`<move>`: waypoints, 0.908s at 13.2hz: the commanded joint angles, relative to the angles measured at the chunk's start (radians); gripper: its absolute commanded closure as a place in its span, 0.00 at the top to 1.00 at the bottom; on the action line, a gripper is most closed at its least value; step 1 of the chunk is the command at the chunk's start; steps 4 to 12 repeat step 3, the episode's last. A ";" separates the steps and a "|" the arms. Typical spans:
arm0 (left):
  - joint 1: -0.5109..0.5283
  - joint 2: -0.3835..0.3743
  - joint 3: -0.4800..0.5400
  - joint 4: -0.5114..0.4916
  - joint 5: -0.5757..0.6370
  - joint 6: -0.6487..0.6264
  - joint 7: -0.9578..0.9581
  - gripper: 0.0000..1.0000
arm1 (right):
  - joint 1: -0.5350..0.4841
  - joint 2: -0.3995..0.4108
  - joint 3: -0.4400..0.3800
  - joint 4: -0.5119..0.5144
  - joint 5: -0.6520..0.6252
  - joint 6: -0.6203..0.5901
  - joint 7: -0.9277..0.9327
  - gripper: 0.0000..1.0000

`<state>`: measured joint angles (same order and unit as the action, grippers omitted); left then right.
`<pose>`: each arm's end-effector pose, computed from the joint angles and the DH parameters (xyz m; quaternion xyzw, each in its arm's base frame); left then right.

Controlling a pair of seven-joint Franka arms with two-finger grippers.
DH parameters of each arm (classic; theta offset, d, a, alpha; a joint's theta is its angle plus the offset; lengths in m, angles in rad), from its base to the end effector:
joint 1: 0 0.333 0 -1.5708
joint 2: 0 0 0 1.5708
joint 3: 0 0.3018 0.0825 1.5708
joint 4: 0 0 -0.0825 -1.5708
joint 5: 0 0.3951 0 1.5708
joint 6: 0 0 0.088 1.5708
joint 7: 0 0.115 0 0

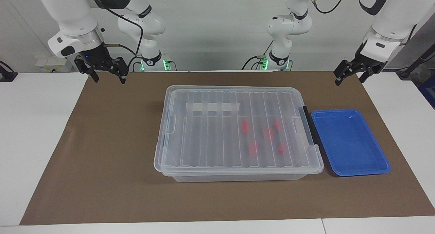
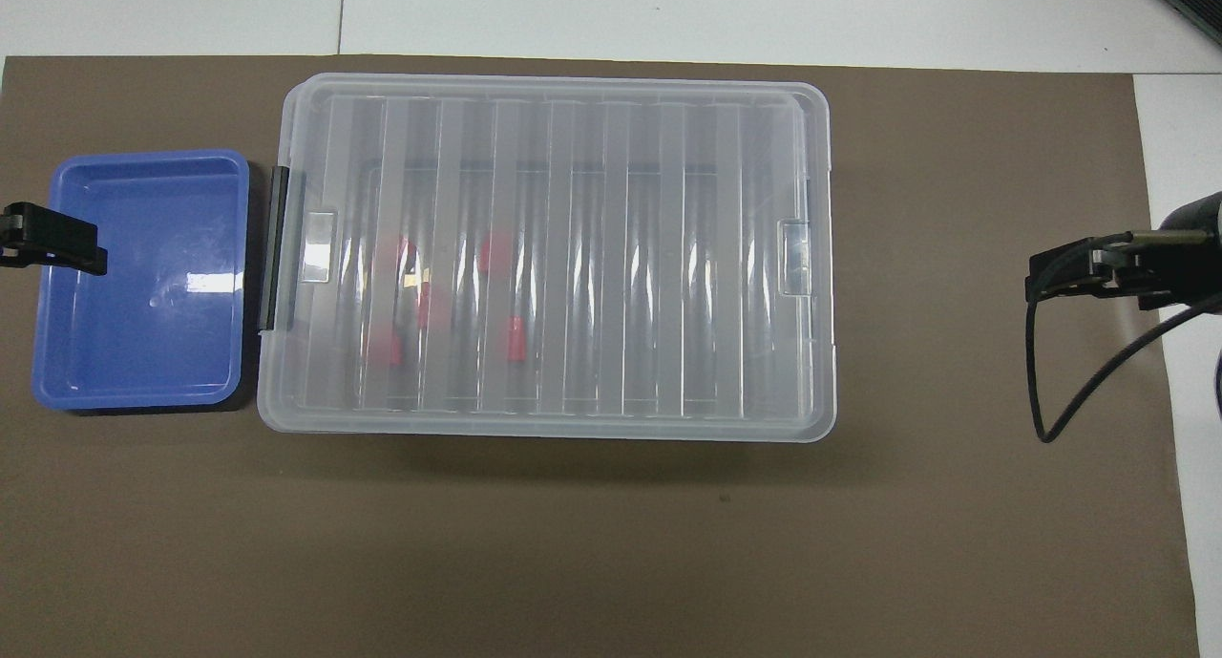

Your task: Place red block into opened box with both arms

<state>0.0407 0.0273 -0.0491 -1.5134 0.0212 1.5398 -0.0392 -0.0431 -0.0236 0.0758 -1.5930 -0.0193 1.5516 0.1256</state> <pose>0.5710 -0.0019 0.6117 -0.9998 -0.0157 0.0002 0.0099 0.5561 0.0164 0.6032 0.9988 -0.0465 -0.0081 0.0112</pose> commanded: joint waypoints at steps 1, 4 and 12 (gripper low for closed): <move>0.007 -0.030 0.000 -0.037 -0.010 0.011 0.002 1.00 | -0.004 -0.027 0.004 -0.033 0.005 0.024 -0.007 1.00; 0.007 -0.030 0.000 -0.036 -0.010 0.011 0.002 1.00 | -0.004 -0.027 0.004 -0.033 0.005 0.024 -0.007 1.00; 0.007 -0.030 0.000 -0.036 -0.010 0.011 0.002 1.00 | -0.004 -0.027 0.004 -0.033 0.005 0.024 -0.007 1.00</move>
